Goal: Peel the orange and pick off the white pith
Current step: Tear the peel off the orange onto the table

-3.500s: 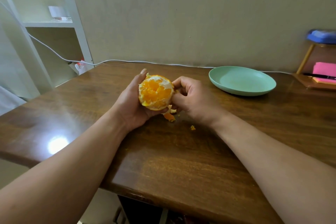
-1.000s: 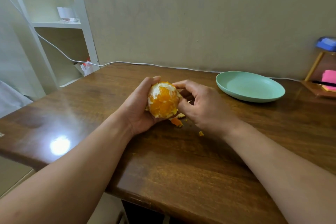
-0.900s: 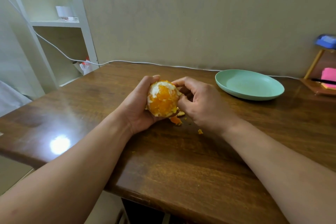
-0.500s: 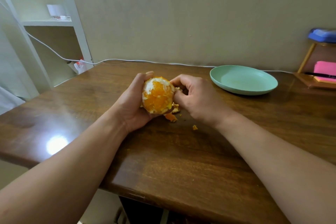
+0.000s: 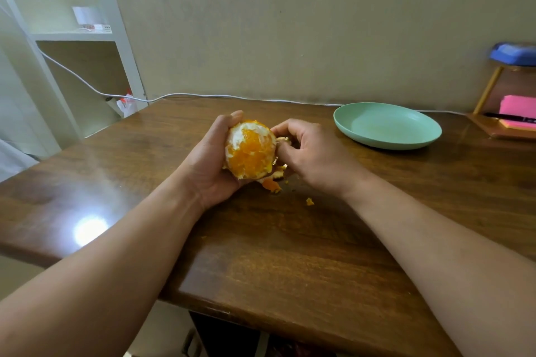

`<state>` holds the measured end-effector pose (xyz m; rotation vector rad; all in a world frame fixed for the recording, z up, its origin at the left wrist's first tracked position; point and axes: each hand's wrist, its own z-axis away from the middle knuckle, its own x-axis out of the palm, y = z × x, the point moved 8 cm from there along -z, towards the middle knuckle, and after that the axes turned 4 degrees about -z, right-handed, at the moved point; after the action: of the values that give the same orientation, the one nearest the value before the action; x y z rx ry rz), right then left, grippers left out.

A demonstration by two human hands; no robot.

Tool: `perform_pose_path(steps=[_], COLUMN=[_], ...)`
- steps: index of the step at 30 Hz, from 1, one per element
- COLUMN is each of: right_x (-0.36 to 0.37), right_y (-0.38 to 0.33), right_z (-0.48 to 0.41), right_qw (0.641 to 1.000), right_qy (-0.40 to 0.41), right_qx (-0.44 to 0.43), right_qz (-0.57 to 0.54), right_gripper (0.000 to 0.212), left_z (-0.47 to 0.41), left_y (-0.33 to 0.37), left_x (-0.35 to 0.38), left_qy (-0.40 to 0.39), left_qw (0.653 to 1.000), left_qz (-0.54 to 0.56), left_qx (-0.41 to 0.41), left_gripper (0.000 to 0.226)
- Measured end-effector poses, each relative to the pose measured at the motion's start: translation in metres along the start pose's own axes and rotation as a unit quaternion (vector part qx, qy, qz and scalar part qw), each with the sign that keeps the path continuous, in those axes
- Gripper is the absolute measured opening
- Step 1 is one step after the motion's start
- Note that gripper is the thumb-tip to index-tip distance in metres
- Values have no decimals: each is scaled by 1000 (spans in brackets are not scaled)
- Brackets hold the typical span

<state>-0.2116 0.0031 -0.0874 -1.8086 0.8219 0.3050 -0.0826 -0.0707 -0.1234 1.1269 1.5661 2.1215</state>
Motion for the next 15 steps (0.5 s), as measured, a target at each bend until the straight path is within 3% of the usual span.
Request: perform_pose_path(steps=[3, 6, 10, 13, 14, 15], right_x=[0, -1, 20, 14, 8, 3], right_y=[0, 5, 11, 19, 24, 26], right_z=[-1, -4, -5, -5, -6, -7], right_qw=[1000, 985, 870, 806, 813, 846], right_qy=[11, 23, -30, -7, 2, 7], right_qx=[0, 34, 123, 154, 151, 138], right_qz=[-15, -170, -476, -572, -563, -514], right_gripper=[12, 12, 19, 23, 22, 21], left_z=[-3, -3, -3, -3, -3, -4], left_y=[-1, -1, -4, -2, -2, -1], left_x=[-1, -2, -4, -6, -7, -9], left_qy=[-1, -12, -43, -57, -55, -50], left_qw=[1000, 998, 990, 984, 982, 982], left_qz=[3, 55, 130, 168, 177, 177], left_qx=[1, -1, -23, -34, -38, -37], left_gripper=[42, 42, 54, 49, 47, 47])
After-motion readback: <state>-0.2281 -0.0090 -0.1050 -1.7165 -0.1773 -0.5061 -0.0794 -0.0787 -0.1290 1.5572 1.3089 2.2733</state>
